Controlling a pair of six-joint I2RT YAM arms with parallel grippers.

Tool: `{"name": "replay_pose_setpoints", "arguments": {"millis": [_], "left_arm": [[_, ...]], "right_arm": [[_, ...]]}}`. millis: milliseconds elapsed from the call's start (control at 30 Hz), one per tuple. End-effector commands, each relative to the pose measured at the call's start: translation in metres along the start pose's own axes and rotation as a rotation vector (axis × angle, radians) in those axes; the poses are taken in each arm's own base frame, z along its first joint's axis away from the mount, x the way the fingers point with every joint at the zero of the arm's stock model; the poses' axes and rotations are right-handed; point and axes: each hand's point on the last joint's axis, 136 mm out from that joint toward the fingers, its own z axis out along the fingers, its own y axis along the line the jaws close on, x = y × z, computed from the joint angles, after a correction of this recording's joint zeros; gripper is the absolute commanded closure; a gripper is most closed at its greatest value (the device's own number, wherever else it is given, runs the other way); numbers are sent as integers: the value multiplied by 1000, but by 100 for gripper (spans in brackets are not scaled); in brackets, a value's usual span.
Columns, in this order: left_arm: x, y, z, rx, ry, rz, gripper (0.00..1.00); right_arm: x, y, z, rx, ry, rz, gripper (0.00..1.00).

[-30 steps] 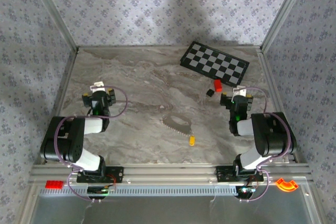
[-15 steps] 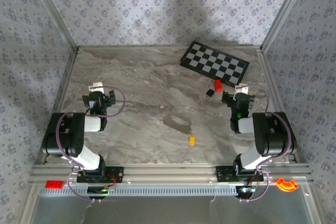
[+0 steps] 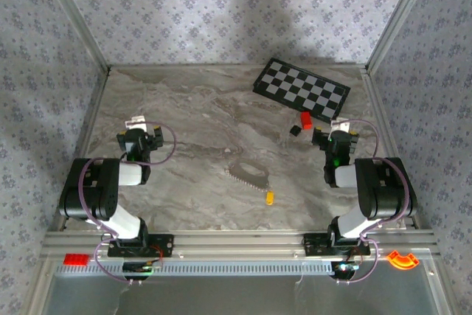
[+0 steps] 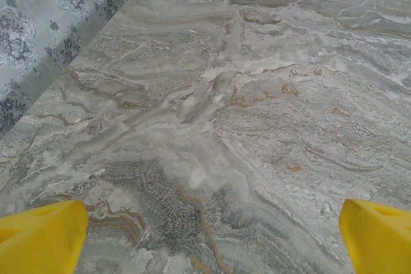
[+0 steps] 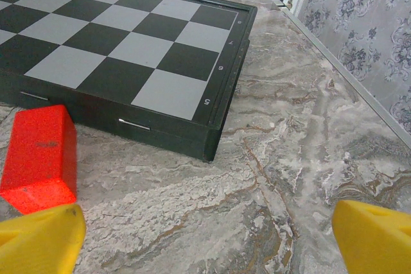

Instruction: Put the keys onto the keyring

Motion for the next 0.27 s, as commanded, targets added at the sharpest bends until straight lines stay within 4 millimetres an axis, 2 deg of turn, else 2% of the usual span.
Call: {"name": "replay_pose_setpoints", "arguments": {"millis": [0, 233], "left_arm": [[-8, 0, 0, 13, -31, -25, 0], [-9, 0, 0, 13, -32, -24, 0]], "right_arm": [[-8, 0, 2, -1, -19, 8, 0], [-9, 0, 2, -3, -21, 9, 0]]}}
